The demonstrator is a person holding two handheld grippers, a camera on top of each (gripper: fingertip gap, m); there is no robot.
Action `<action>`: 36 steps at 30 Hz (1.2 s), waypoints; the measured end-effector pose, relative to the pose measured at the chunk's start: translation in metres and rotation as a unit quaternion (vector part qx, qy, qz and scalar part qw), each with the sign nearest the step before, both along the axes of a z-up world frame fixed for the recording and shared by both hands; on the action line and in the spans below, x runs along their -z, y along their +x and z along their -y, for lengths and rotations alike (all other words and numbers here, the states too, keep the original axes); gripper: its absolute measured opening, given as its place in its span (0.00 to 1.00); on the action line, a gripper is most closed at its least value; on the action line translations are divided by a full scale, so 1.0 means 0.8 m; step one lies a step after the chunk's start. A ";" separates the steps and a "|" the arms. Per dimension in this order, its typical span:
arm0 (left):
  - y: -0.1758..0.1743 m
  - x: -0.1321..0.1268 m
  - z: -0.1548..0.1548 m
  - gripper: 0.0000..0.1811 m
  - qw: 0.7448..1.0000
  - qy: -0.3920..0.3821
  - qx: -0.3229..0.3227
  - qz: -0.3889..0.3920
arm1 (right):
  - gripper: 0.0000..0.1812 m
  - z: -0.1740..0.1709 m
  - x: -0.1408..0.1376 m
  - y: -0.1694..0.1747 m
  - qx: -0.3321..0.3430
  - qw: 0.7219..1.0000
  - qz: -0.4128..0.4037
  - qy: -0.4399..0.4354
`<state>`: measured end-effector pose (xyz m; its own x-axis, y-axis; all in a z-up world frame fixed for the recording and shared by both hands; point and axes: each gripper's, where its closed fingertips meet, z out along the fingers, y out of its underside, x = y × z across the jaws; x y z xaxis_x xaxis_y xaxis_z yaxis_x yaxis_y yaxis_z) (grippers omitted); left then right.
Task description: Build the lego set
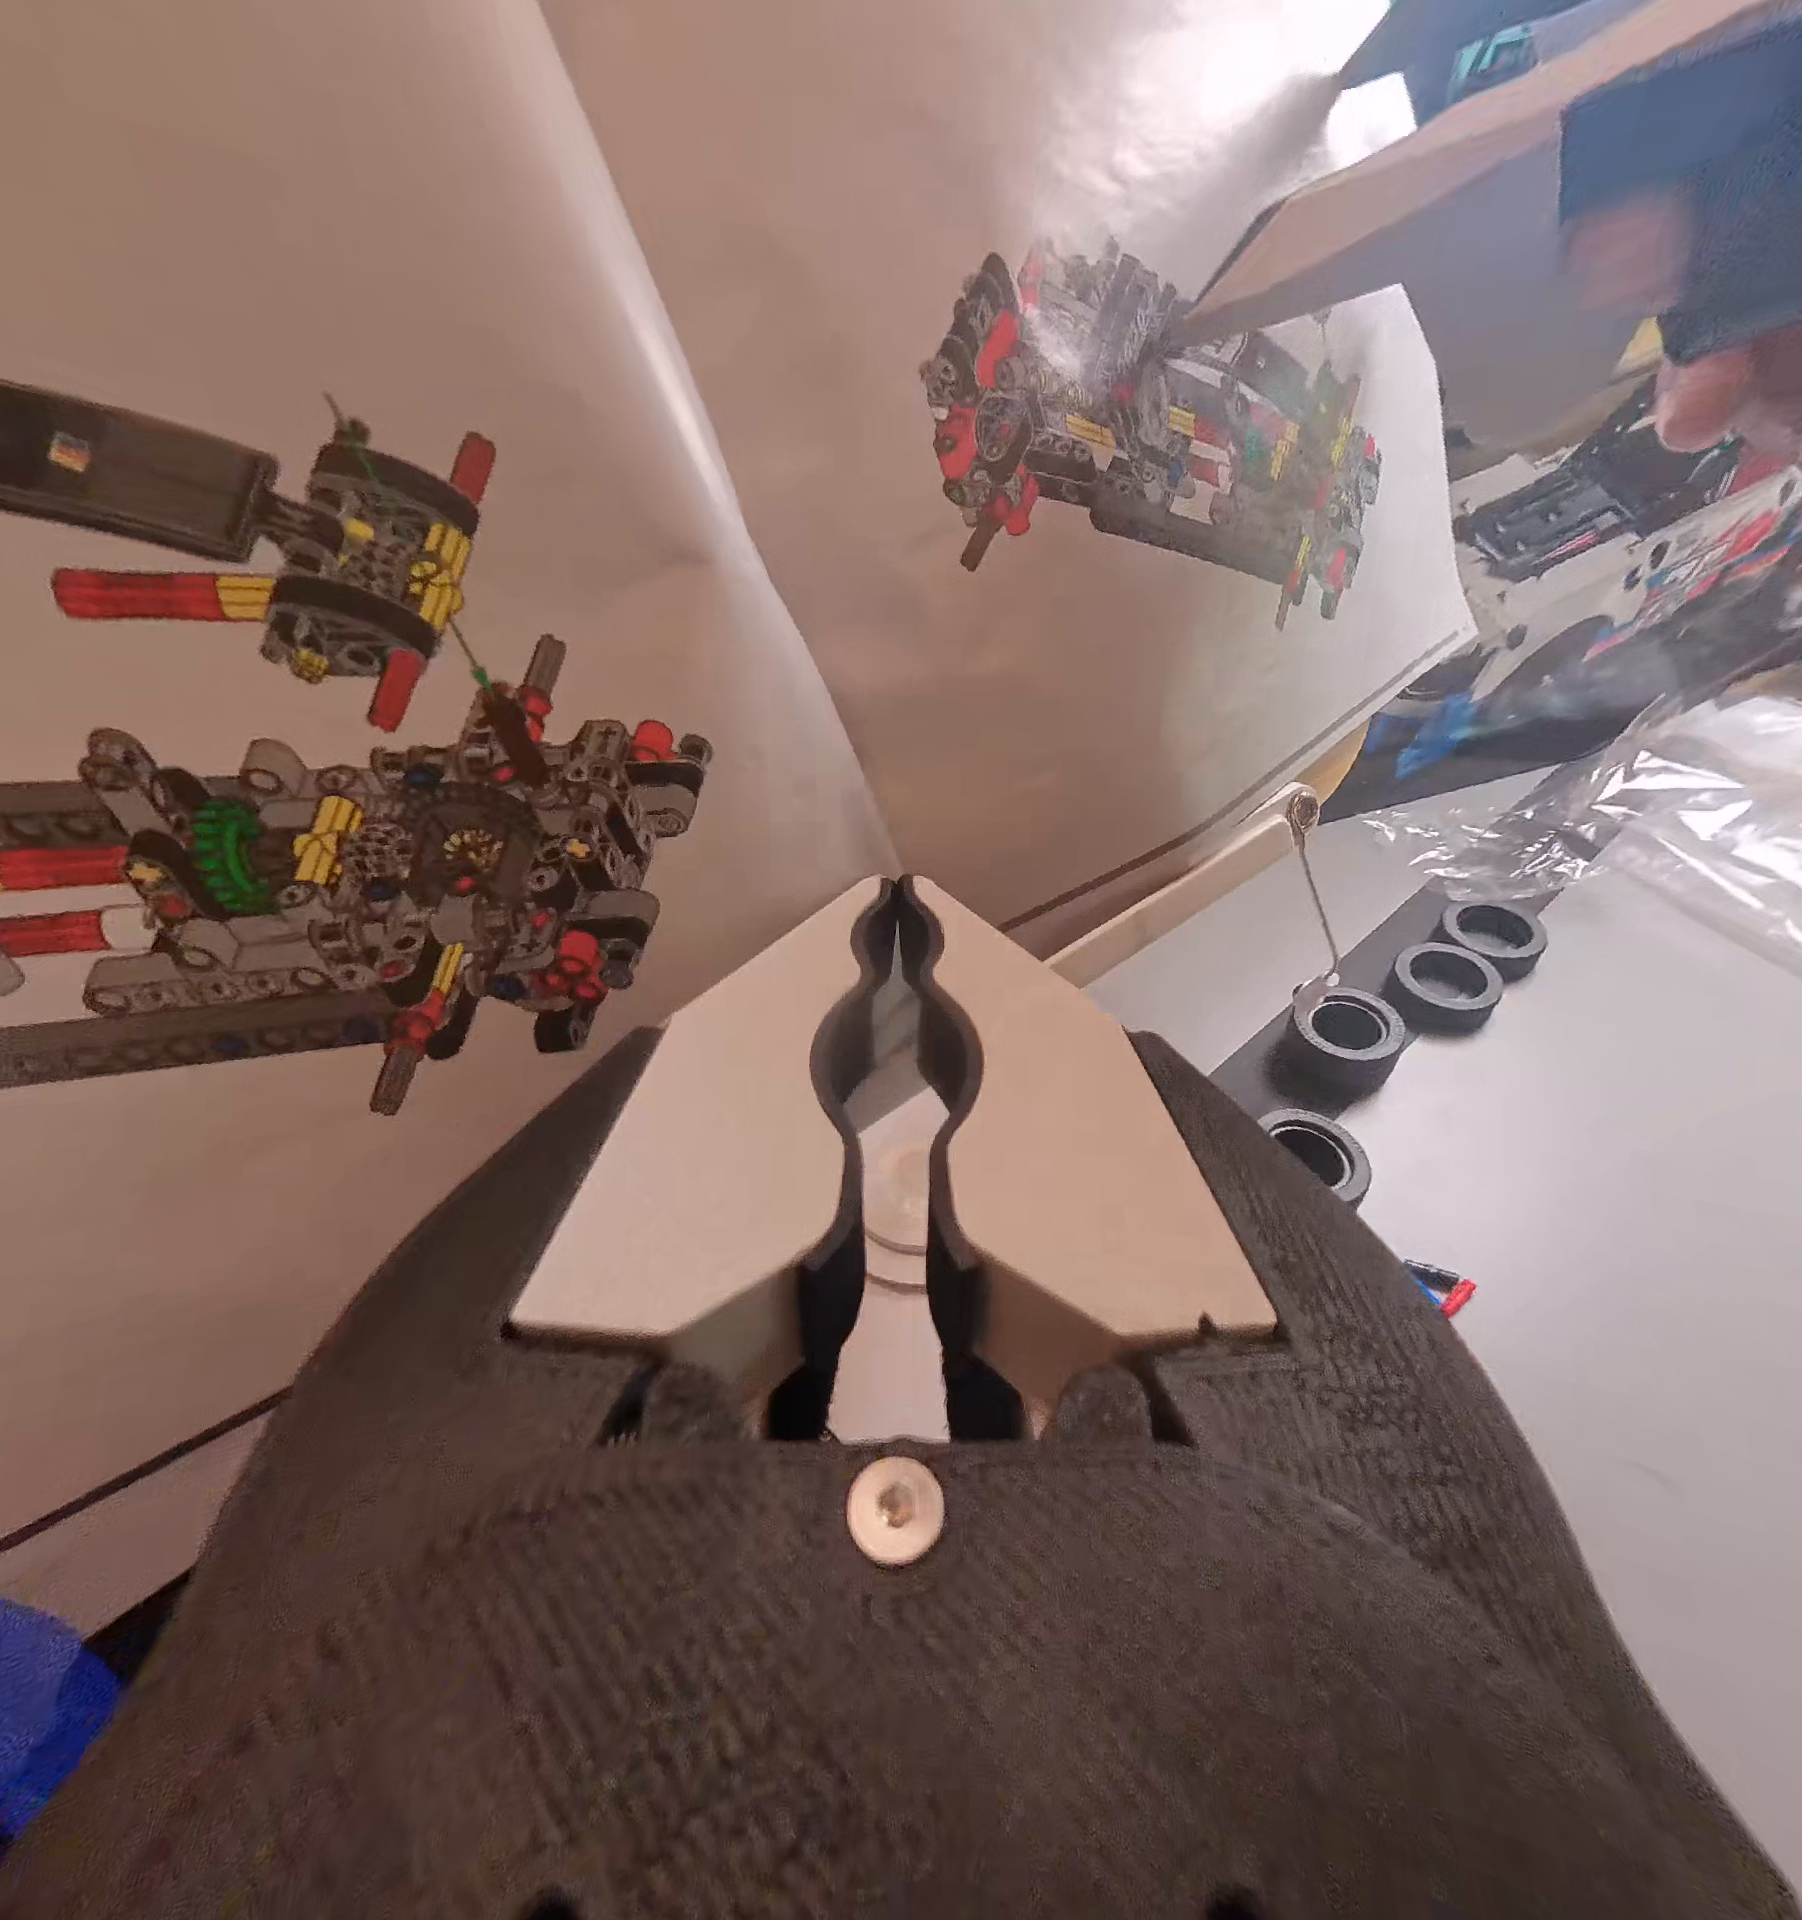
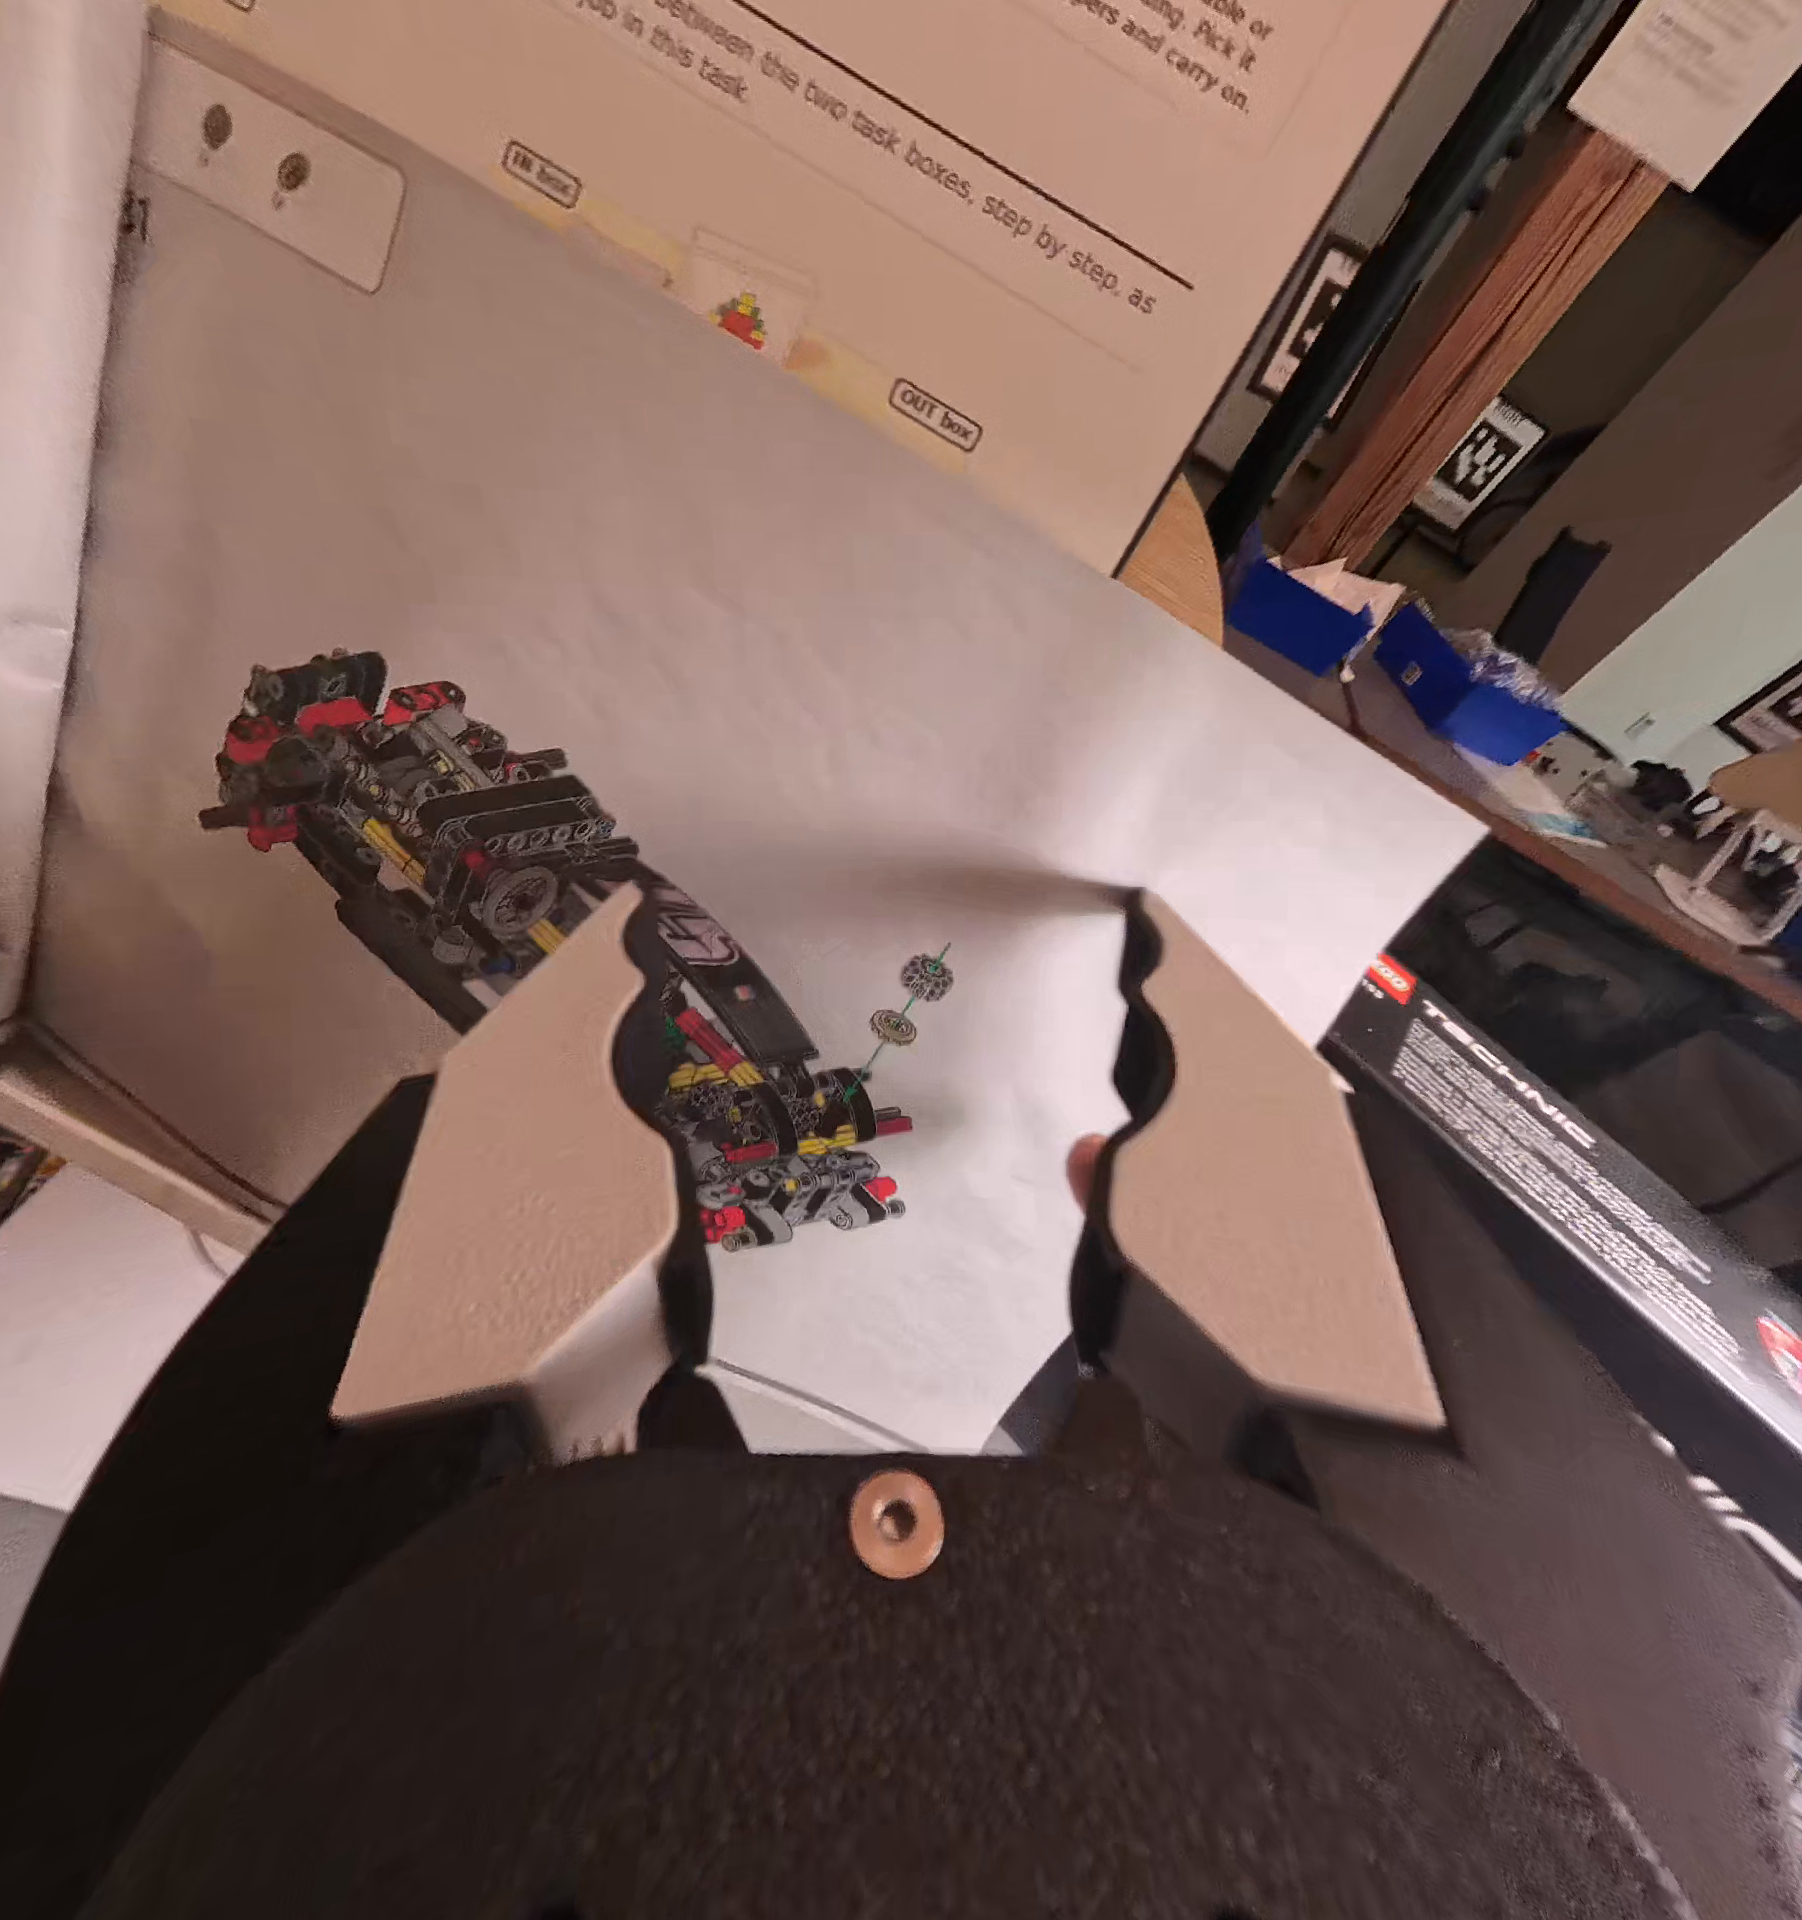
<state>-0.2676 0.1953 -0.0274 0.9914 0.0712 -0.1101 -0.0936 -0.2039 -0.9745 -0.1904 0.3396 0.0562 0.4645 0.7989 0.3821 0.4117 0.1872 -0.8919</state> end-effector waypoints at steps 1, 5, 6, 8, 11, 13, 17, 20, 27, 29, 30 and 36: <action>0.001 0.001 0.000 0.00 1.000 -0.003 0.002 0.000 | 0.32 0.008 0.002 0.001 -0.010 1.000 0.004 0.012; 0.003 0.006 0.000 0.00 0.999 -0.024 0.004 -0.032 | 0.13 0.030 0.010 0.003 -0.046 0.998 0.007 0.041; 0.003 0.006 0.001 0.00 0.999 -0.028 0.003 -0.039 | 0.17 0.025 0.000 0.009 -0.038 0.998 -0.014 0.049; 0.002 0.006 0.005 0.00 0.998 -0.032 0.003 -0.049 | 0.30 0.004 -0.017 0.026 -0.018 0.998 -0.058 0.019; -0.002 0.008 0.015 0.00 0.998 -0.033 0.008 -0.046 | 0.51 -0.019 0.014 0.038 -0.005 0.995 -0.033 -0.095; -0.006 0.013 0.024 0.00 0.998 -0.037 0.010 -0.044 | 0.52 -0.023 0.028 0.052 0.015 0.996 -0.030 -0.082; -0.020 0.023 0.039 0.00 0.998 -0.041 0.001 -0.050 | 0.50 -0.008 0.079 0.080 0.028 0.973 -0.123 -0.192; -0.023 0.026 0.040 0.00 0.998 -0.042 0.001 -0.049 | 0.44 -0.003 0.122 0.069 0.024 0.967 -0.143 -0.211; -0.018 0.026 0.032 0.00 0.997 -0.049 -0.004 -0.058 | 0.44 -0.023 0.119 0.051 0.000 0.966 -0.136 -0.218; -0.016 0.026 0.030 0.00 0.998 -0.046 -0.006 -0.053 | 0.45 -0.031 0.119 0.048 -0.004 0.969 -0.129 -0.210; -0.014 0.026 0.029 0.00 0.998 -0.044 -0.005 -0.049 | 0.44 -0.036 0.118 0.046 -0.005 0.971 -0.127 -0.202; -0.006 0.028 0.025 0.00 0.997 -0.049 0.001 -0.053 | 0.44 -0.055 0.118 0.032 -0.035 0.970 -0.117 -0.211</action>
